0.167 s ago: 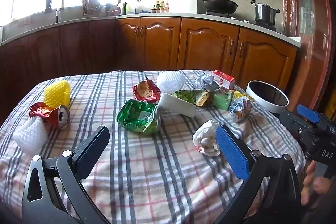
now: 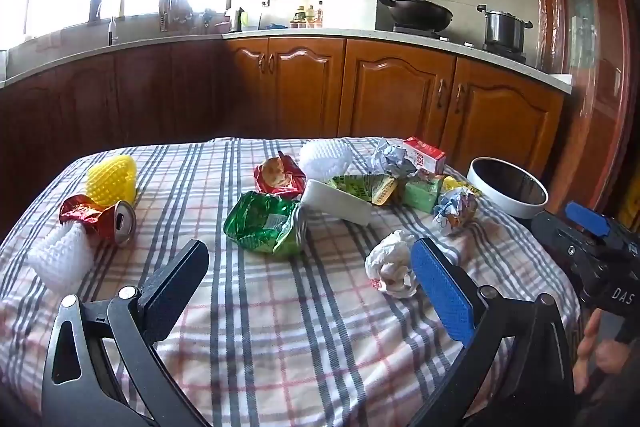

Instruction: Collect trash

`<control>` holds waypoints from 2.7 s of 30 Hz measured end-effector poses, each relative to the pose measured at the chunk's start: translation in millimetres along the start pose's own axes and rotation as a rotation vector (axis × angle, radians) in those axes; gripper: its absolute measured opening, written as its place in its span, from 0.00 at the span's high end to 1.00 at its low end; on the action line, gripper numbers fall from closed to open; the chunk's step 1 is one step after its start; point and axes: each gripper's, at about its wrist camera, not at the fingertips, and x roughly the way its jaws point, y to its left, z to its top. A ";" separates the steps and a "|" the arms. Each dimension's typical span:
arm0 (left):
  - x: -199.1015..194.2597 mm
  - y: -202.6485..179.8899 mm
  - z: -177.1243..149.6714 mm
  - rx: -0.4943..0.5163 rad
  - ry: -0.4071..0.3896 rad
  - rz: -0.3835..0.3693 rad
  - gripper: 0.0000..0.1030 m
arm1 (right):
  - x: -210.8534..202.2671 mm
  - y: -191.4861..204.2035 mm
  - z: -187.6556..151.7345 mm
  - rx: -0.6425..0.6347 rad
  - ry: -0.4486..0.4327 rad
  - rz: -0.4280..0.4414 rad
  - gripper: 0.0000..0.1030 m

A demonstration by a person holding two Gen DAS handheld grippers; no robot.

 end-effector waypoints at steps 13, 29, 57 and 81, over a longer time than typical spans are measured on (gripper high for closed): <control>2.8 -6.0 2.5 0.030 0.006 -0.010 0.00 | 2.7 -5.9 8.2 0.044 0.053 -0.003 0.00; 4.6 -5.8 1.6 0.020 -0.002 -0.004 0.00 | 1.8 -3.7 8.5 0.035 0.029 0.000 0.00; 8.4 -2.0 2.2 0.014 -0.001 -0.004 0.00 | 6.8 1.3 7.6 0.027 0.035 0.018 0.00; 42.7 35.8 3.2 -0.047 0.101 0.030 0.04 | 32.6 8.3 2.2 0.067 0.133 0.123 0.01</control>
